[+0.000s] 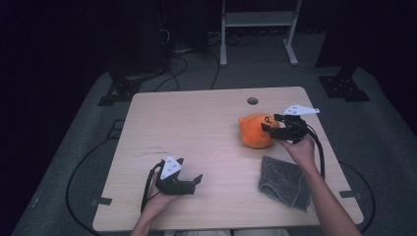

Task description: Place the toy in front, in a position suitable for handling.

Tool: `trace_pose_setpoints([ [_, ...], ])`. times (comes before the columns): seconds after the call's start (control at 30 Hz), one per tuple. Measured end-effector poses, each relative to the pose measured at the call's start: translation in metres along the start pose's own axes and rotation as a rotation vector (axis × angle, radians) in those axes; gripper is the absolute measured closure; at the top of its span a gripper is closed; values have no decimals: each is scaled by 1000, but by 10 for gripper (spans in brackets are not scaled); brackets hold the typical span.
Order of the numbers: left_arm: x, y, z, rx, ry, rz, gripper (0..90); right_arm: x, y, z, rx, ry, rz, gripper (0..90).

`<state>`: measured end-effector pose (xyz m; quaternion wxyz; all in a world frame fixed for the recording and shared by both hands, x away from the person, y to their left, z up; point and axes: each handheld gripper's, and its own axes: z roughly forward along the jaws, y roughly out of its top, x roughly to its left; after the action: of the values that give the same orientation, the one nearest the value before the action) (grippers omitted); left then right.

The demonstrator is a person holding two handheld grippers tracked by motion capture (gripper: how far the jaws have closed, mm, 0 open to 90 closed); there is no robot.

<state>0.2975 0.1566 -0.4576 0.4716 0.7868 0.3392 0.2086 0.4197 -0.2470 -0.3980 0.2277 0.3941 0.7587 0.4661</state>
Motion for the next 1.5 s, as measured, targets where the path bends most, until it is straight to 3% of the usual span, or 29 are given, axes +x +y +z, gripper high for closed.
trace_pose_setpoints([
  [0.23,0,0,-1,1,6,8,89,0,-9,18,75,-49,-14,317],
  [0.43,-1,-1,2,8,8,15,89,9,-12,27,115,-76,-79,424],
  [0.83,-2,-1,0,8,16,22,89,11,-15,28,124,-111,-45,671],
  [1.0,-2,-1,0,10,17,26,89,10,-10,27,145,-98,5,714],
  [1.07,-2,0,0,3,15,22,90,12,-8,25,156,-103,-8,735],
  [1.2,-1,-1,-1,2,17,16,90,11,-6,21,152,-103,6,785],
  [1.5,1,-1,-4,-13,27,11,90,9,-2,12,126,-70,48,805],
])
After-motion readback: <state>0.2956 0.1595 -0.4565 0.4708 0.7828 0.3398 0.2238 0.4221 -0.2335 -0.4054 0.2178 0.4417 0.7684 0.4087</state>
